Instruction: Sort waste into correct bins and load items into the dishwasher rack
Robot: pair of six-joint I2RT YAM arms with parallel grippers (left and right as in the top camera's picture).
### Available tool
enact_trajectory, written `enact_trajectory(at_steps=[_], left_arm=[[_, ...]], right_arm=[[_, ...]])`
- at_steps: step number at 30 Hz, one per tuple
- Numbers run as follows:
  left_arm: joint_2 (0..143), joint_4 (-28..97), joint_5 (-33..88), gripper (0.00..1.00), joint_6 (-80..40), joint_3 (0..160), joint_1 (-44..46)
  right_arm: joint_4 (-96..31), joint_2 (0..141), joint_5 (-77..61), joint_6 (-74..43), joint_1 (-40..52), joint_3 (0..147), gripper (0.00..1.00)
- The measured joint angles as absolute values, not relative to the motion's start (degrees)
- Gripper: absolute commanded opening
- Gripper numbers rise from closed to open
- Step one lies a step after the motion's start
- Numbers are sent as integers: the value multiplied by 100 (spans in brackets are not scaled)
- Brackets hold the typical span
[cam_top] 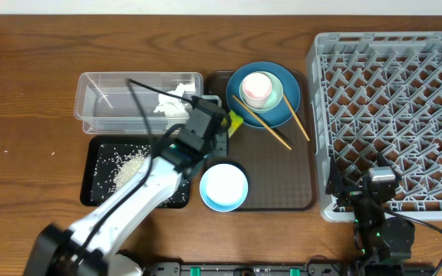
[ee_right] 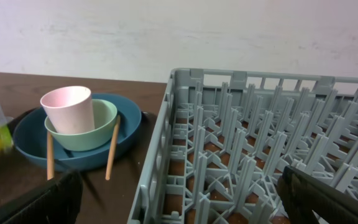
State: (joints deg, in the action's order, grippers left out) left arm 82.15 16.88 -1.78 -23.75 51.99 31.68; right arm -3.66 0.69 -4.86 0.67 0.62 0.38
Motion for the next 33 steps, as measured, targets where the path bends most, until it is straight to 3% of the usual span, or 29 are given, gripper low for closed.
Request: enact_trajectory(at_steps=[10, 13, 16, 22, 33], left_arm=[[7489, 1719, -945, 17, -2375, 5199, 2104], [7498, 1747, -819, 17, -2375, 5199, 1658], [7511, 1802, -340, 24, -2359, 5199, 1455], [7522, 2178, 318, 25, -2355, 5199, 1566], [7526, 2805, 580, 25, -2493, 5199, 2554]], right_arm=[[-366, 69, -486, 64, 62, 38, 99], [-366, 69, -486, 67, 62, 38, 99], [-366, 69, -486, 64, 62, 38, 99], [-364, 69, -484, 67, 62, 38, 99], [-366, 69, -486, 67, 62, 38, 99]])
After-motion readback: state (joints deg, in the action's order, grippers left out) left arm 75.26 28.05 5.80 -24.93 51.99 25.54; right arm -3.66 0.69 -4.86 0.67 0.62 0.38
